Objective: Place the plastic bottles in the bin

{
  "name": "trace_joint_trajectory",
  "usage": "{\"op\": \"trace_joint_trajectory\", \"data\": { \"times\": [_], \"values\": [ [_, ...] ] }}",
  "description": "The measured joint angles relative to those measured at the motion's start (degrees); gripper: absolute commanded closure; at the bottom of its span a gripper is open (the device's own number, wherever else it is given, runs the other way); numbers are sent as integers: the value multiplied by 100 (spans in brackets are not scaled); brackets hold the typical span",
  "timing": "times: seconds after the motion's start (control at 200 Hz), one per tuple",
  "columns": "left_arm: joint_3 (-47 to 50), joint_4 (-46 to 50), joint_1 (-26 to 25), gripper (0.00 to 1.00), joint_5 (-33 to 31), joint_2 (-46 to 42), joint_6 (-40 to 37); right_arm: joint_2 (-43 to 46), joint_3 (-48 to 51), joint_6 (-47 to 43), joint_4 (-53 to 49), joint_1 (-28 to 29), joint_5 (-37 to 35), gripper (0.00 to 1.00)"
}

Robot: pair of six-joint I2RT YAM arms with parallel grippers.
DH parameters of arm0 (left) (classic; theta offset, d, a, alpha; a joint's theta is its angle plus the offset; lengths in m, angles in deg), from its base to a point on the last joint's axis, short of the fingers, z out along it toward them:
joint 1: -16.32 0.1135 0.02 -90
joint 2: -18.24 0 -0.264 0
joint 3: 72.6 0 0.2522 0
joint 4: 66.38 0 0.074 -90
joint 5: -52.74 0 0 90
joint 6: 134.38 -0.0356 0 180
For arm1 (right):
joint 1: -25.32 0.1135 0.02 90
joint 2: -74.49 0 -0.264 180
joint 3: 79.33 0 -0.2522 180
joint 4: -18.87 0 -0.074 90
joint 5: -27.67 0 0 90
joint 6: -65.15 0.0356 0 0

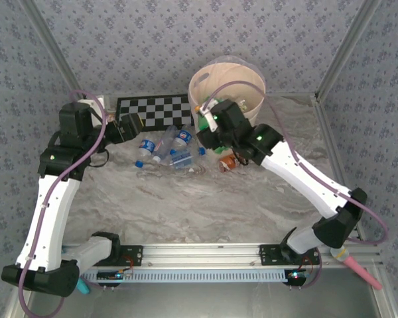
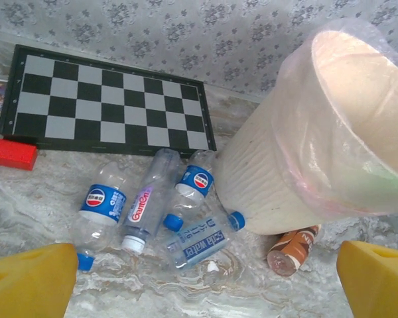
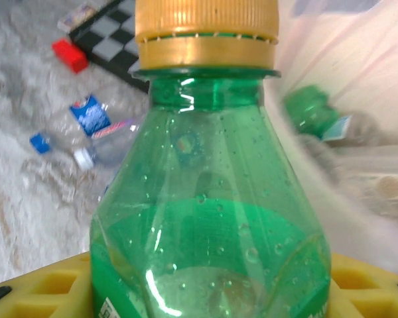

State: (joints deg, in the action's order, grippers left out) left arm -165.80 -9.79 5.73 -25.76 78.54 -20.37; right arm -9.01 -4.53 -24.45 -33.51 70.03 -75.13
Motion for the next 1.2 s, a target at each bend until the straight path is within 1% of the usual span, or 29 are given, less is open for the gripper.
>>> {"op": "trace_joint_trajectory", "data": {
  "times": [0.19,0.305,0.45,0.625,0.845,1.199],
  "values": [
    [-28,-330,-22,0,323,98,7,144,-367,0,205,-638,299,54],
    [-39,-538,-214,0,439,125,22,146,-505,28,417,-1071,516,54],
    [-116,-669,-468,0,435,260,22,50,-772,186,713,-1561,706,54],
    [-120,-732,-527,0,249,400,70,-433,-1314,461,1191,-2004,796,54],
    [-153,-846,-529,0,136,461,107,-1259,-1864,629,1537,-2210,890,54],
    [-236,-717,-529,0,-22,433,83,-2651,-3154,802,1617,-2151,1246,53]
  ]
}}
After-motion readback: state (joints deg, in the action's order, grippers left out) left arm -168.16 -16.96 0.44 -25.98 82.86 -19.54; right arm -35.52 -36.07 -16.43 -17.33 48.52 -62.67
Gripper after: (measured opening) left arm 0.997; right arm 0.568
